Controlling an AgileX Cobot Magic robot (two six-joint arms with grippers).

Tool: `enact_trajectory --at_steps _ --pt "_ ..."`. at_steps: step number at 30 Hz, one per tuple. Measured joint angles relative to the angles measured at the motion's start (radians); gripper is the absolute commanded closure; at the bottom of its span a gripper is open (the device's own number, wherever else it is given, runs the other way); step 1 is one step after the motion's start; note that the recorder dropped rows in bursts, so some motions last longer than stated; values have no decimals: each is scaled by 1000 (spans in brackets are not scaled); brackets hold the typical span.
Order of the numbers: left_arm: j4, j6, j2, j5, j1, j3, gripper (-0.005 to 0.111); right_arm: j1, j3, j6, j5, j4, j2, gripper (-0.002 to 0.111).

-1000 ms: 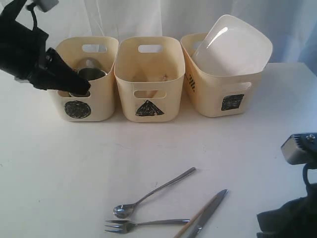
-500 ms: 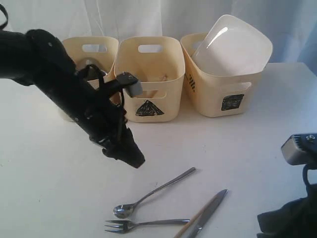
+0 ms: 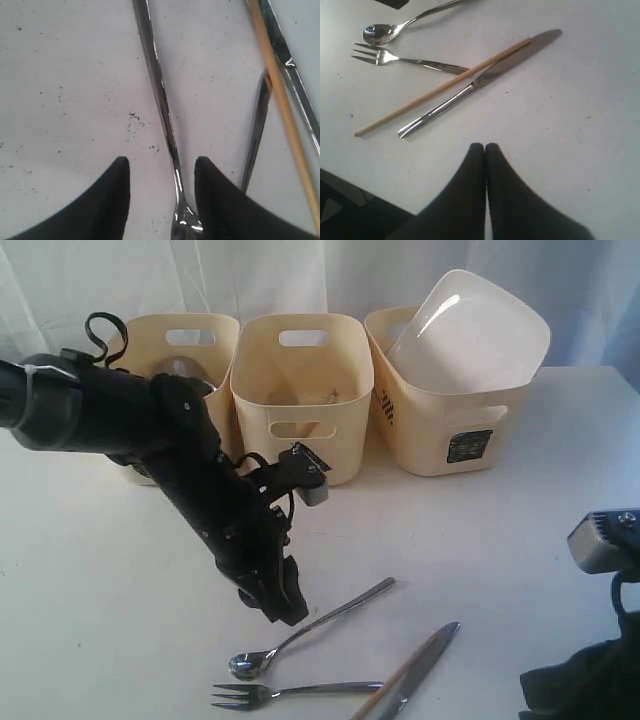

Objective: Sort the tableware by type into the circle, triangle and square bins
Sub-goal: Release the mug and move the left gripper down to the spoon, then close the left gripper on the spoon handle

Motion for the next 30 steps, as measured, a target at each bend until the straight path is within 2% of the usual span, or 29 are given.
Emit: enact_trajectory --at_steps 12,24,26,30 --pt "21 -15 4 -13 -70 0 60 0 0 0 0 0 0 108" --pt "83 -100 62 -42 -76 0 61 0 0 0 0 0 0 108" --pt "85 -108 64 -41 -76 -2 67 0 0 0 0 0 0 108" --pt "93 -122 66 -38 -76 -4 93 0 0 0 0 0 0 108"
